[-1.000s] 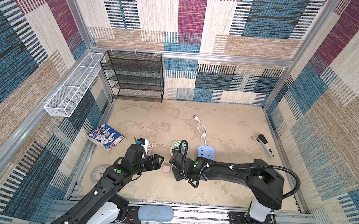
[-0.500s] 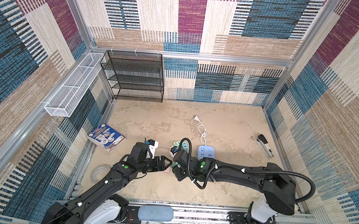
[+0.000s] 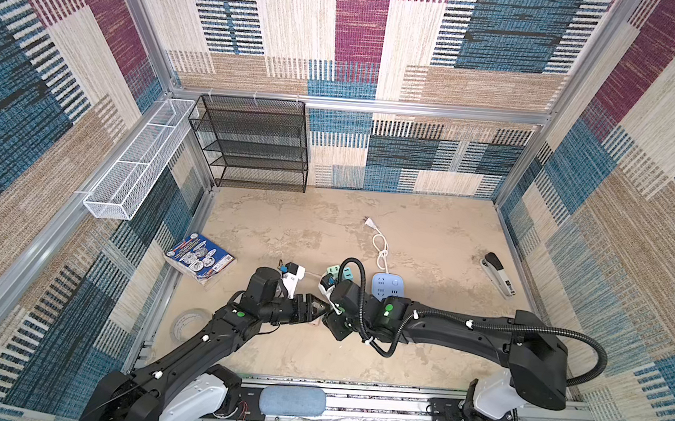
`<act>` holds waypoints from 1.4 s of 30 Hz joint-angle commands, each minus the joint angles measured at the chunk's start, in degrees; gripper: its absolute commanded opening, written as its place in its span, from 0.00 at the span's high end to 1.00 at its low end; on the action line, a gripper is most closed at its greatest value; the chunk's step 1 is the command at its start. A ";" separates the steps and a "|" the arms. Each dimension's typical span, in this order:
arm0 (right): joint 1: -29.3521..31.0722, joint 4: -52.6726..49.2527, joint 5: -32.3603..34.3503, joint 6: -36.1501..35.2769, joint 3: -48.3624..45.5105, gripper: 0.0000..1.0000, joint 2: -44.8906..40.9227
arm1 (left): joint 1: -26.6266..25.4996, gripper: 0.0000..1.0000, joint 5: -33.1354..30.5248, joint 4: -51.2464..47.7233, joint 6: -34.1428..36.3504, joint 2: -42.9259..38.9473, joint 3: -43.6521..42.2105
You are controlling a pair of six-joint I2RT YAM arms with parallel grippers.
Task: Insert the plug
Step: 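Lift the green adapter toward the left gripper while the left gripper grasps it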
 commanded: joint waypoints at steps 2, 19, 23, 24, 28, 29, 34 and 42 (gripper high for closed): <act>0.03 3.44 -0.52 -0.87 -0.26 0.84 -1.46 | -0.01 0.36 2.95 3.70 -1.43 0.79 -0.19; 0.06 4.30 0.11 -0.49 -0.30 0.84 -1.95 | 0.00 0.56 3.84 6.51 -2.83 0.80 -1.14; 0.07 4.17 0.31 -0.64 0.25 0.83 -1.81 | -0.01 0.69 3.88 7.11 -3.19 1.19 -1.22; 0.02 4.20 0.35 -0.72 0.36 0.83 -1.79 | 0.06 0.70 3.93 7.19 -3.13 1.35 -1.16; 0.05 4.23 0.99 -0.92 1.07 0.78 -1.08 | 0.02 0.78 3.93 8.17 -3.44 2.23 -1.33; 0.04 4.13 1.09 -0.92 1.26 0.77 -0.78 | 0.03 0.81 3.93 8.35 -3.54 2.54 -1.23; 0.03 4.53 1.25 -1.05 1.74 0.61 -0.14 | -0.01 1.00 3.38 9.04 -4.14 2.91 -0.88; -0.33 4.47 2.23 -0.45 2.22 0.18 0.09 | 0.09 1.00 -0.82 7.42 -3.98 1.16 -0.92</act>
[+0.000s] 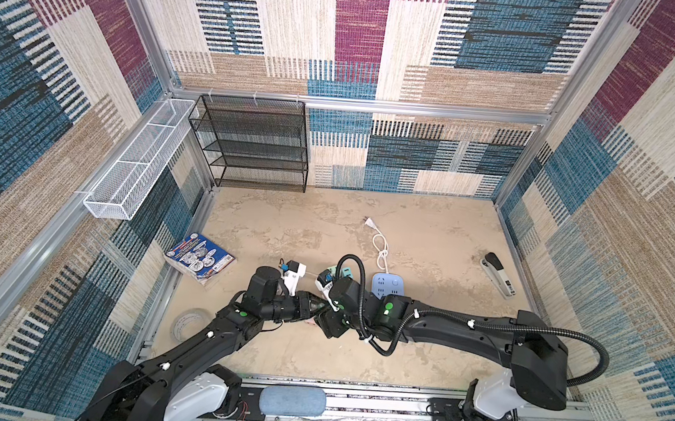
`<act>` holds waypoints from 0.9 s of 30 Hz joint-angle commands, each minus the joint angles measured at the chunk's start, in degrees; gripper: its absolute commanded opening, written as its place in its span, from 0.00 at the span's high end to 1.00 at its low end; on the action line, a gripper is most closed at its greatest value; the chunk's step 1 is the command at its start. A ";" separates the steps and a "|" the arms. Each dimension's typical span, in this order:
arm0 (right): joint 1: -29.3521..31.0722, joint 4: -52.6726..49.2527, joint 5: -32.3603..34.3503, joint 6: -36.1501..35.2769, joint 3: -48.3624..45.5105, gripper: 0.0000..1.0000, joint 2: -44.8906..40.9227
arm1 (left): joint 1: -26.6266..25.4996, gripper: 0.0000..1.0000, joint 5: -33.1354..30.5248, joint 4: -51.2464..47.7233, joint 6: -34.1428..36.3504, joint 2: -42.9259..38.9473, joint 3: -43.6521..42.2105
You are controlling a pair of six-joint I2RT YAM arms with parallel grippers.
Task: Insert the plug
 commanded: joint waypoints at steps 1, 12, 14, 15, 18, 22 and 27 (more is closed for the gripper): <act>-0.23 2.95 1.21 1.11 0.52 0.16 -0.74 | 0.02 1.00 -2.57 -0.31 -0.38 -1.23 0.02; -5.53 12.84 -2.64 8.66 -7.85 0.20 -15.46 | 0.21 1.00 -9.90 1.10 -3.46 -6.73 -2.11; -8.00 15.15 -6.41 11.51 -9.74 0.24 -18.14 | 0.20 1.00 -10.86 3.97 -5.52 -8.18 -3.58; -9.21 16.42 -8.51 12.87 -10.77 0.26 -19.32 | 0.15 1.00 -11.59 5.45 -6.70 -9.18 -4.17; -11.71 20.19 -13.16 16.21 -13.31 0.33 -21.20 | 0.20 1.00 -14.20 9.97 -11.28 -12.08 -6.42; -13.12 27.53 -19.56 19.91 -16.33 0.35 -20.94 | 0.07 1.00 -18.99 17.58 -18.50 -15.77 -10.38; -13.49 32.17 -22.99 24.18 -16.32 0.37 -17.23 | 0.08 1.00 -21.54 22.66 -22.96 -18.17 -11.88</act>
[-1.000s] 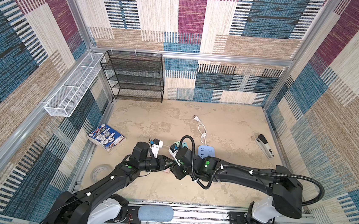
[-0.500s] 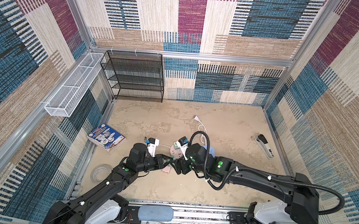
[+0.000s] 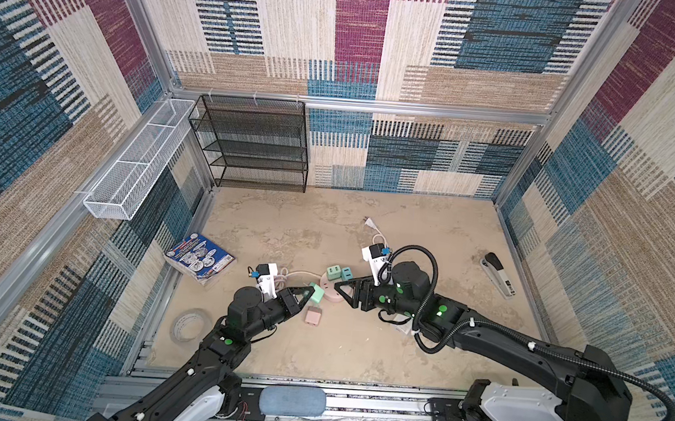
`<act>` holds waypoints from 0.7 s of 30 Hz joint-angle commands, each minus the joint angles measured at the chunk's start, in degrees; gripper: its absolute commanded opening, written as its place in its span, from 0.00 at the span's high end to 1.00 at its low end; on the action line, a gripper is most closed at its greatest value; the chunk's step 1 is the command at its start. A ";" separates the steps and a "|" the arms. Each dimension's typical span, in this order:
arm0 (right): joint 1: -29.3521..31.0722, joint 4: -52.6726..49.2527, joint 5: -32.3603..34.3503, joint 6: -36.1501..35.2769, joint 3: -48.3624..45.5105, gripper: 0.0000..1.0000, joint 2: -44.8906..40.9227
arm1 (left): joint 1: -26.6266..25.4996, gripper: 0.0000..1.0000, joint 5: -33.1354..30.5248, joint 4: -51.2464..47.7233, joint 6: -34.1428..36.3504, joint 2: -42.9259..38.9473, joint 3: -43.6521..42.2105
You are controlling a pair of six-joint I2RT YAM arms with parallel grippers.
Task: Insert the plug
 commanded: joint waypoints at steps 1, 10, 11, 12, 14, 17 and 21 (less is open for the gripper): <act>-0.05 6.75 -4.13 4.66 0.60 0.37 1.86 | 0.04 1.00 -3.00 8.06 -5.01 -0.86 0.05; -0.72 12.36 -6.84 8.14 0.03 0.37 4.85 | -0.04 1.00 -1.16 14.98 -7.57 1.24 1.14; -0.84 12.53 -6.46 8.61 -0.06 0.37 4.84 | -0.04 1.00 -0.96 15.68 -7.75 1.67 1.07; -0.99 12.84 -6.32 8.91 -0.31 0.37 4.82 | -0.04 1.00 -0.87 16.53 -7.87 2.19 1.08; -1.36 14.13 -6.61 9.54 -0.88 0.39 4.82 | -0.12 1.00 -0.71 17.86 -8.19 2.93 1.21; -1.87 16.99 -7.54 10.56 -2.10 0.41 4.67 | -0.30 1.00 -0.12 19.85 -8.77 4.35 1.62; -2.76 20.22 -10.11 12.34 -2.85 0.48 5.53 | -0.66 1.00 0.25 23.40 -10.07 6.52 1.62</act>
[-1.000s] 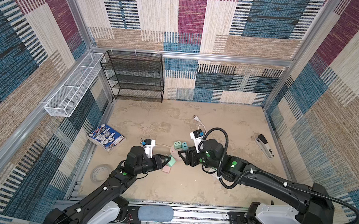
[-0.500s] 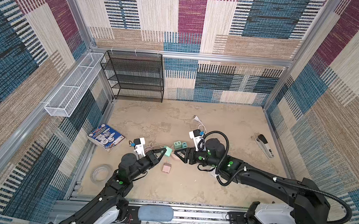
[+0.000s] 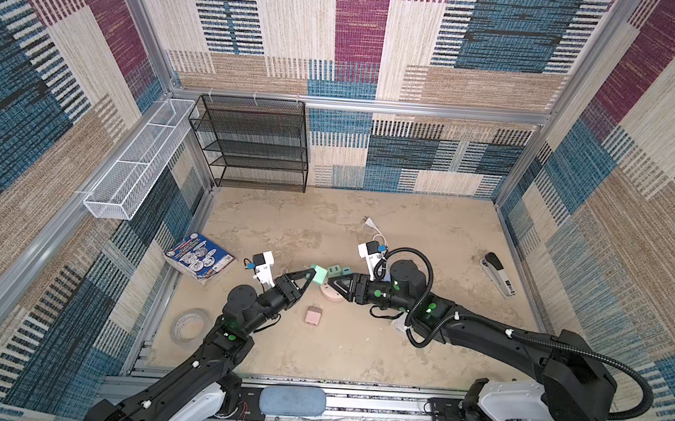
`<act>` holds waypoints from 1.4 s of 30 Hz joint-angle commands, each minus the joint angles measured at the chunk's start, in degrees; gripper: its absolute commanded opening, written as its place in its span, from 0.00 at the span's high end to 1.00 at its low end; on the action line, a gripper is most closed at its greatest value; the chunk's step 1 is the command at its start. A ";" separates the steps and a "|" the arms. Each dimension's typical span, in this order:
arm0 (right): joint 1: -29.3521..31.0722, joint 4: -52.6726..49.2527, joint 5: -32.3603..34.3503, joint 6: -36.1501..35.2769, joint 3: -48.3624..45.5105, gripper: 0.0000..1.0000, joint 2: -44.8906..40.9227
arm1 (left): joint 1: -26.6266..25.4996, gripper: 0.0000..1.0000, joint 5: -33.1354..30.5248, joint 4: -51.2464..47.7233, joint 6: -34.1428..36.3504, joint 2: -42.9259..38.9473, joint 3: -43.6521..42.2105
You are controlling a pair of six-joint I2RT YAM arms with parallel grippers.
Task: Insert the plug
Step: 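Close the right gripper on the green adapter held by the left gripper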
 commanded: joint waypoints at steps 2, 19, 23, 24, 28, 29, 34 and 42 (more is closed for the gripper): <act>-0.61 8.31 -4.64 3.23 -0.72 0.51 1.33 | -0.55 1.00 1.35 7.67 -2.07 1.92 0.29; -2.27 20.93 -9.51 10.21 -1.87 0.57 6.35 | -2.43 1.00 1.94 16.83 -5.09 6.90 -0.89; -2.46 23.01 -10.31 11.46 -1.36 0.59 7.55 | -2.63 1.00 1.34 17.09 -5.36 6.81 -1.43; -2.46 23.69 -10.42 11.92 -1.34 0.59 7.81 | -2.63 1.00 1.19 17.27 -5.49 6.78 -1.47; -2.54 26.38 -11.14 13.46 -0.88 0.63 9.25 | -2.71 1.00 0.91 18.11 -6.01 6.98 -1.85; -2.55 27.04 -11.38 13.79 -0.69 0.64 9.64 | -2.71 1.00 0.81 18.33 -6.13 7.02 -1.90; -2.53 28.77 -12.15 14.63 -0.26 0.77 10.65 | -2.71 1.00 1.04 18.64 -6.08 7.43 -2.00; -2.55 26.07 -11.89 13.25 0.21 1.00 10.42 | -2.71 0.80 1.34 14.40 -4.13 6.99 -1.33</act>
